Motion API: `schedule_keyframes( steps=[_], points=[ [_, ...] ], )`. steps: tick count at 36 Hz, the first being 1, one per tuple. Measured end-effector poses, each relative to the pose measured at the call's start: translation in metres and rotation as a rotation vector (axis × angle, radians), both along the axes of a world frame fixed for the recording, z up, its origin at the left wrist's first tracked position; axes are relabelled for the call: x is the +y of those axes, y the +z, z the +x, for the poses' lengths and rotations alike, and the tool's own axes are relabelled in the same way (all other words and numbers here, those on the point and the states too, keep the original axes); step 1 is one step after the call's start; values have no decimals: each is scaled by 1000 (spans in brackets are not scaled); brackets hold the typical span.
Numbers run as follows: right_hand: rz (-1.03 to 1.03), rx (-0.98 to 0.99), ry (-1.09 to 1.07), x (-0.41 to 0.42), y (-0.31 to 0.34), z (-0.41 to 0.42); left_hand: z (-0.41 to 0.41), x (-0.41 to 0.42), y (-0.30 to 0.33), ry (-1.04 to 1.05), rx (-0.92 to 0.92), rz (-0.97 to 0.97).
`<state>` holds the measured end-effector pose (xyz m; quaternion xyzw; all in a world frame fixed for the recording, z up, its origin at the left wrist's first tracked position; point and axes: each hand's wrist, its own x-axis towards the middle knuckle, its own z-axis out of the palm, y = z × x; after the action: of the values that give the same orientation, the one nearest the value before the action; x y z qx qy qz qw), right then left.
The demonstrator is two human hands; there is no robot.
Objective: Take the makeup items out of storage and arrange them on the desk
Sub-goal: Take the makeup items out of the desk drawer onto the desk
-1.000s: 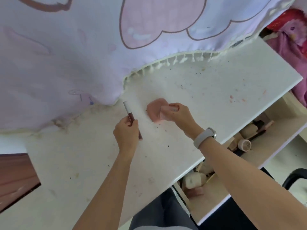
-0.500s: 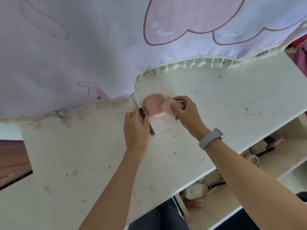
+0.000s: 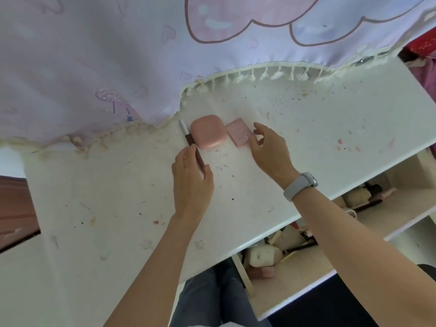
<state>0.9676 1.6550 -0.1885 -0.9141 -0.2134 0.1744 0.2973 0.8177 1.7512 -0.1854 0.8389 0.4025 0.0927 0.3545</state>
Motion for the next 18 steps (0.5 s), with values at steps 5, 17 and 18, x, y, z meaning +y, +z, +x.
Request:
schedule_keyframes(
  steps=[5, 17, 18],
  points=[
    [182, 20, -4, -51, 10, -18, -28, -43, 12, -107, -60, 56],
    [-276, 201, 222, -233, -49, -86, -82, -163, -28, -763, 88, -74],
    [-362, 227, 271, -239, -57, -84, -81, -169, -38, -804, 155, -79]
  ],
)
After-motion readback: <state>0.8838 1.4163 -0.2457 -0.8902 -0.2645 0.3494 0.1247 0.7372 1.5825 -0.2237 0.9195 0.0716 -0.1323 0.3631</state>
